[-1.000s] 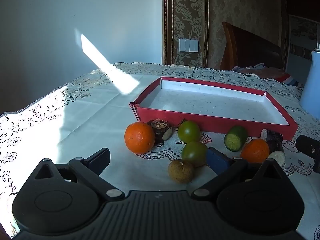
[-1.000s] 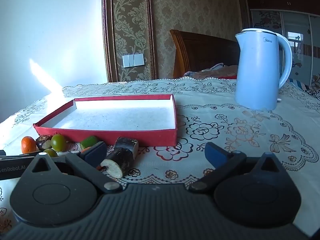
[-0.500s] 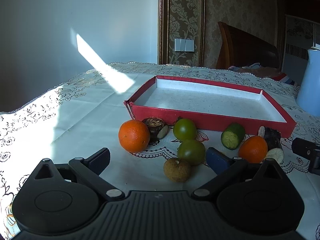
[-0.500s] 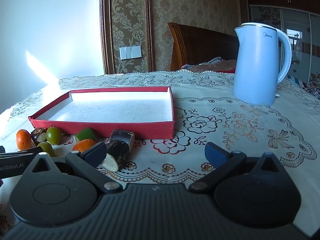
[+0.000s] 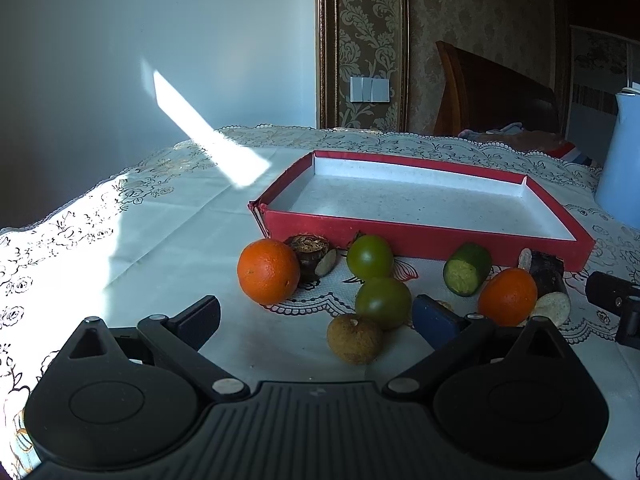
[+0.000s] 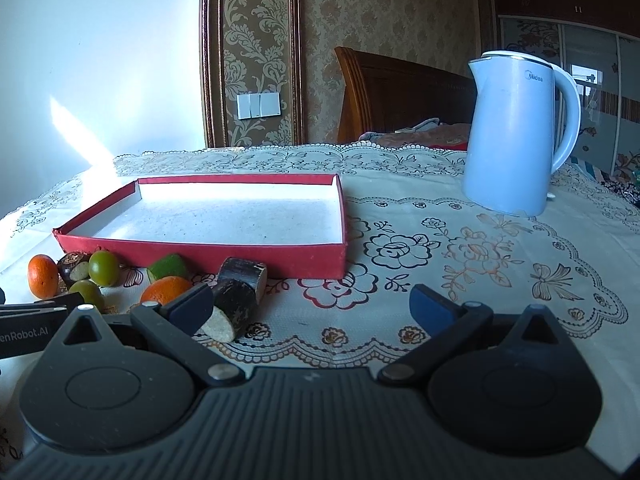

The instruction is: Organize fruits

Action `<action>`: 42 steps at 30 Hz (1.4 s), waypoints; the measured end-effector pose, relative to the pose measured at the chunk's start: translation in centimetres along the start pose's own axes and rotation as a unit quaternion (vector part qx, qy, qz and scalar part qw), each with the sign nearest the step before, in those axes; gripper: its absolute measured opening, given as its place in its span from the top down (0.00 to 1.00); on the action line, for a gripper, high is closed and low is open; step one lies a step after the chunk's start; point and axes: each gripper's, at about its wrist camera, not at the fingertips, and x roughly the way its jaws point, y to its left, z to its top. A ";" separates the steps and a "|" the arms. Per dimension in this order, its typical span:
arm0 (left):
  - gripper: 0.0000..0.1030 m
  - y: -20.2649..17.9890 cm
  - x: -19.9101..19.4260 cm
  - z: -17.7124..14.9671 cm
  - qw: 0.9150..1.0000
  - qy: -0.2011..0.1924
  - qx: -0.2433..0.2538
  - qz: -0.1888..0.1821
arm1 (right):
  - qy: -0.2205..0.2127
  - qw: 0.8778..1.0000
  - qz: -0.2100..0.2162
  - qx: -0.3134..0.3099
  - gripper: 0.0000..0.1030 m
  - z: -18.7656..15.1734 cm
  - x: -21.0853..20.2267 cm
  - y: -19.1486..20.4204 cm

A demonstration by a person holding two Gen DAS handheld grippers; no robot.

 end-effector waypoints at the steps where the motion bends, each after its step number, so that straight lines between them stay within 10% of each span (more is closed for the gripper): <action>1: 0.00 0.0 0.0 0.0 1.000 0.000 0.000 0.000 | 0.000 1.000 0.001 0.000 0.00 0.0 0.0 0.0; 42: 0.00 0.1 0.4 0.0 1.000 0.013 -0.001 -0.005 | -0.005 1.000 0.026 -0.003 0.00 0.0 -0.3 0.0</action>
